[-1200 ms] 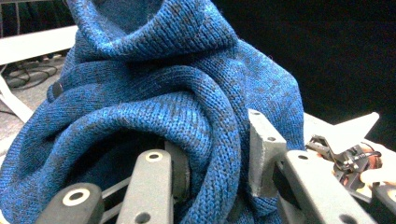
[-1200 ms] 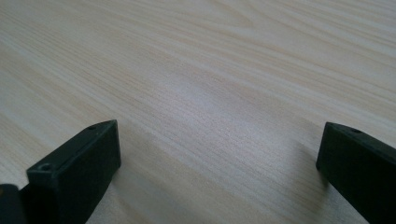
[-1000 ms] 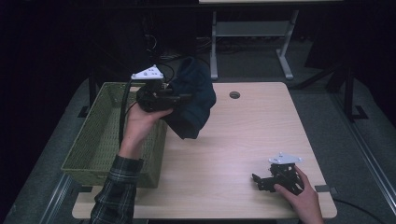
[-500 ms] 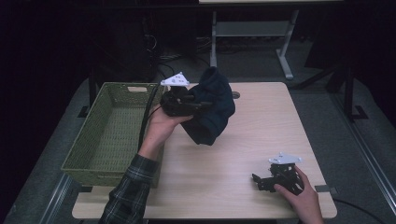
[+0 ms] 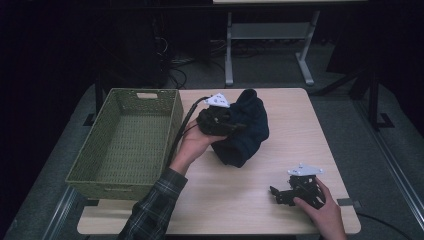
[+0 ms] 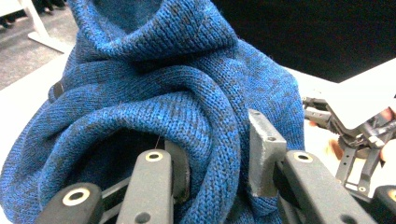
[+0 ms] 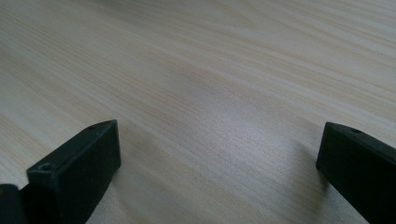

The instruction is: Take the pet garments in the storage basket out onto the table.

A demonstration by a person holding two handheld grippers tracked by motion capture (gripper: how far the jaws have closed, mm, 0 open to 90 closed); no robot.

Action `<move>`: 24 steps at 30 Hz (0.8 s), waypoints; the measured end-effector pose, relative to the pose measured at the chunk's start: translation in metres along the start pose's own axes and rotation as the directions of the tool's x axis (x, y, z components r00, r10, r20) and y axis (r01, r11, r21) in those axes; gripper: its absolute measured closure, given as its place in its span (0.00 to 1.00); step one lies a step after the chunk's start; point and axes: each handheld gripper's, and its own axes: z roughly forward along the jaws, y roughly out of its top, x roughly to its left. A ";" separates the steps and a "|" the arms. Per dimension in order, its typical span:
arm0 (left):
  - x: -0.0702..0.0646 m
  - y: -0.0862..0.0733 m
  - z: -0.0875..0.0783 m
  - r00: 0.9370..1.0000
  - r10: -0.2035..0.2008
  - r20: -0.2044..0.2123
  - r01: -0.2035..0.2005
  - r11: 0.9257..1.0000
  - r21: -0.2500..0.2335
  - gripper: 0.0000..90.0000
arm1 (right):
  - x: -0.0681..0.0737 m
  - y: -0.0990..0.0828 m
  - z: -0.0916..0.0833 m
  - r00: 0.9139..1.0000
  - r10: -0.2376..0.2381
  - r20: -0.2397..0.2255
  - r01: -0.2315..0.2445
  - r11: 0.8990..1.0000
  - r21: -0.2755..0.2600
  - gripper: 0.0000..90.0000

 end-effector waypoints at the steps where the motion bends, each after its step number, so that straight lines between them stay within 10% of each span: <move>1: 0.000 -0.002 0.005 1.000 0.001 0.004 -0.001 1.000 0.009 0.73 | 0.000 0.000 0.000 1.000 0.000 0.000 0.000 1.000 0.000 0.00; 24: 0.002 -0.047 0.113 0.999 -0.013 0.042 0.003 0.974 0.227 0.71 | 0.000 0.000 0.000 1.000 0.002 0.000 -0.002 1.000 0.000 0.00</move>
